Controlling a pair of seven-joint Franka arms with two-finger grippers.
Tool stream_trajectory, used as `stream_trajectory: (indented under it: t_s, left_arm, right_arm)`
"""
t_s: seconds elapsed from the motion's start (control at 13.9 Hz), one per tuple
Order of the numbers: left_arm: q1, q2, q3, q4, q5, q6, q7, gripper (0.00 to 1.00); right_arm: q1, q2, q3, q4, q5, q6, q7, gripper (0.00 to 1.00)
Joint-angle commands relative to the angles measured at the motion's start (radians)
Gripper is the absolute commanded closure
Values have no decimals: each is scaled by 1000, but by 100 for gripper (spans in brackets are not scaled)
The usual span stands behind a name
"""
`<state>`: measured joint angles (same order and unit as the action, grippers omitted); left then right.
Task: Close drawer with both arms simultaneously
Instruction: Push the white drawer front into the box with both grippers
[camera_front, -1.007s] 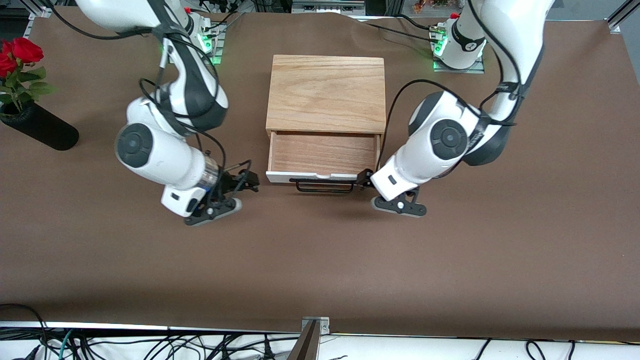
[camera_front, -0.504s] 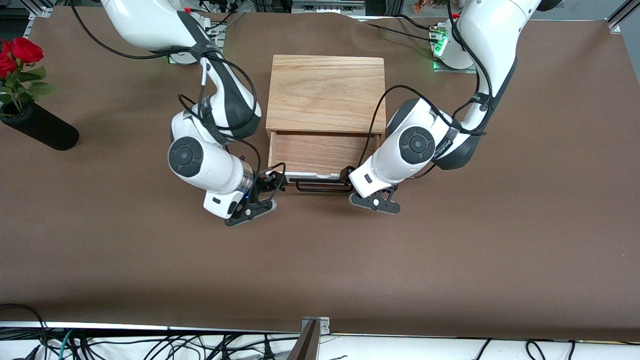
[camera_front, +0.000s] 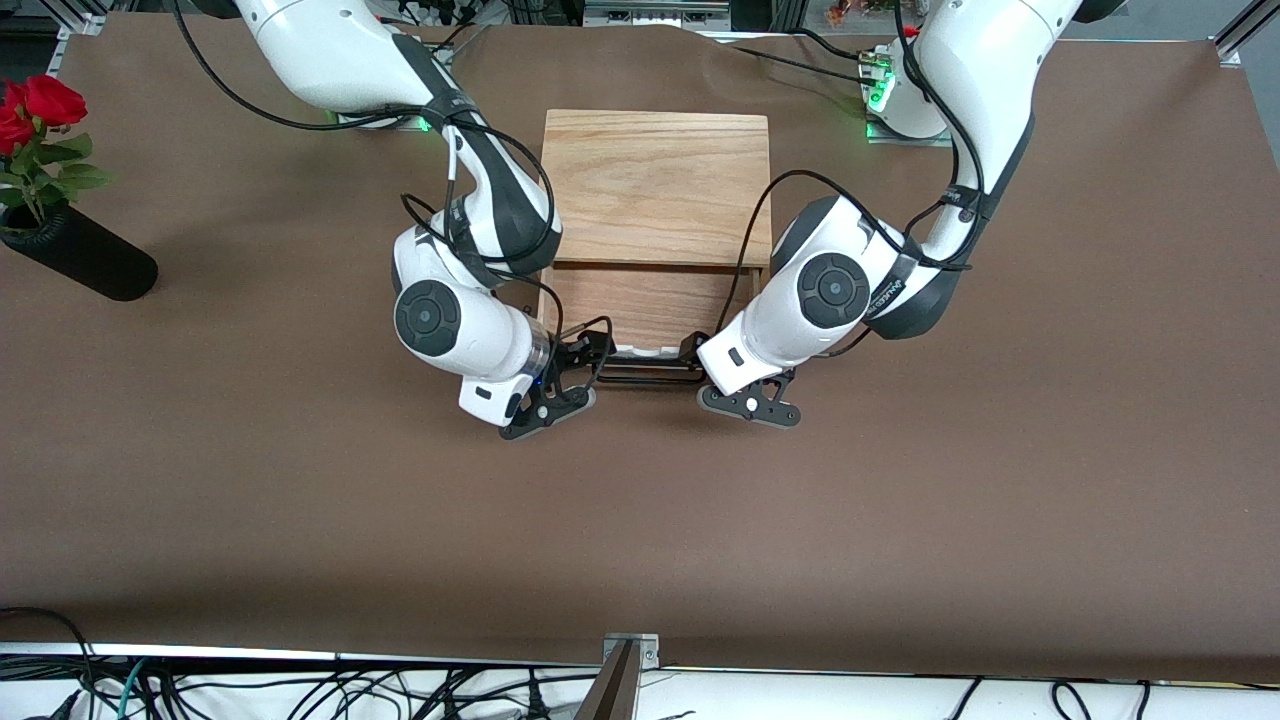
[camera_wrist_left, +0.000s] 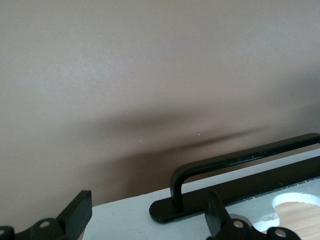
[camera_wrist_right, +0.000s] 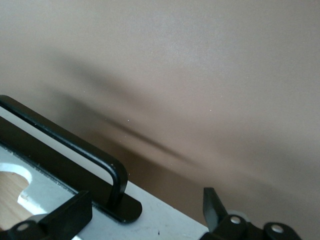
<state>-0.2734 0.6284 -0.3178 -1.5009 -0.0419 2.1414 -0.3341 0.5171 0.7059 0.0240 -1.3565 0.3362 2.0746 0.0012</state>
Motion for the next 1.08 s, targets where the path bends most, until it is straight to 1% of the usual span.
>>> stream_trajectory:
  t_s: [0.0, 0.14, 0.29, 0.5, 0.79, 1.01]
  left_arm:
    - [-10, 13, -12, 19, -44, -49, -2, 0]
    - [-10, 13, -12, 19, -62, -52, -3, 0]
    - [-10, 13, -14, 19, -62, -66, -3, 0]
    - [-6, 5, -27, 21, -110, -115, -3, 0]
    - [-1, 2, -27, 21, -115, -143, -5, 0]
    - [-6, 2, -27, 21, -157, -219, -3, 0]
  right_arm:
    - [27, 27, -7, 22, 36, -16, 11, 0]
    - [38, 27, -7, 22, 55, -22, 58, 0]
    - [41, 26, -7, 20, 55, -31, 62, 0]
    - [53, 24, -7, 19, 56, -80, 65, 0]
    - [66, 21, -6, 19, 58, -136, 66, 0]
    - [78, 21, -6, 19, 67, -160, 103, 0]
